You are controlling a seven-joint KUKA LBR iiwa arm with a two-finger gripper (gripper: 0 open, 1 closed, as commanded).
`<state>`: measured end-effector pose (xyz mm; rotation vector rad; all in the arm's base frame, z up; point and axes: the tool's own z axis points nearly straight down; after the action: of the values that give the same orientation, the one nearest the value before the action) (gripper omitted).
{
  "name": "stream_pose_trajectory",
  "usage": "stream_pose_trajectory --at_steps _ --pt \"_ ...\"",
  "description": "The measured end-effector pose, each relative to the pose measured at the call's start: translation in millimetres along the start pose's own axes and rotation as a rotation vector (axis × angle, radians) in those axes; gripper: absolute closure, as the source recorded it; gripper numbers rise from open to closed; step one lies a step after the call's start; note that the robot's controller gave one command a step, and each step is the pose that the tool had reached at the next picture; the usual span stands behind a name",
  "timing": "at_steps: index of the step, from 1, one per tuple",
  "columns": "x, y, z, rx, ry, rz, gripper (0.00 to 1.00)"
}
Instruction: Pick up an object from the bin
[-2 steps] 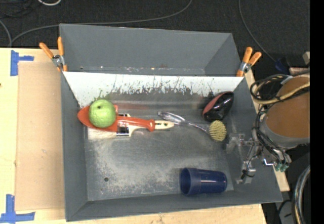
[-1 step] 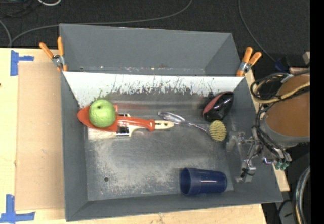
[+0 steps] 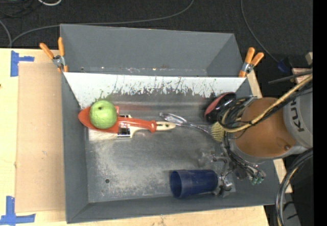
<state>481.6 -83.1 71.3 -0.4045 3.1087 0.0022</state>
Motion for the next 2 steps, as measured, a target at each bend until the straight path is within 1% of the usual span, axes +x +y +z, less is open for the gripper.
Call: stream_pose_trajectory --at_steps 1,2 --pt "1.5 6.0 -65.8 0.001 0.007 -0.028 0.00" --pt "-10.1 77.3 -28.6 -0.004 0.003 -0.119 0.00"
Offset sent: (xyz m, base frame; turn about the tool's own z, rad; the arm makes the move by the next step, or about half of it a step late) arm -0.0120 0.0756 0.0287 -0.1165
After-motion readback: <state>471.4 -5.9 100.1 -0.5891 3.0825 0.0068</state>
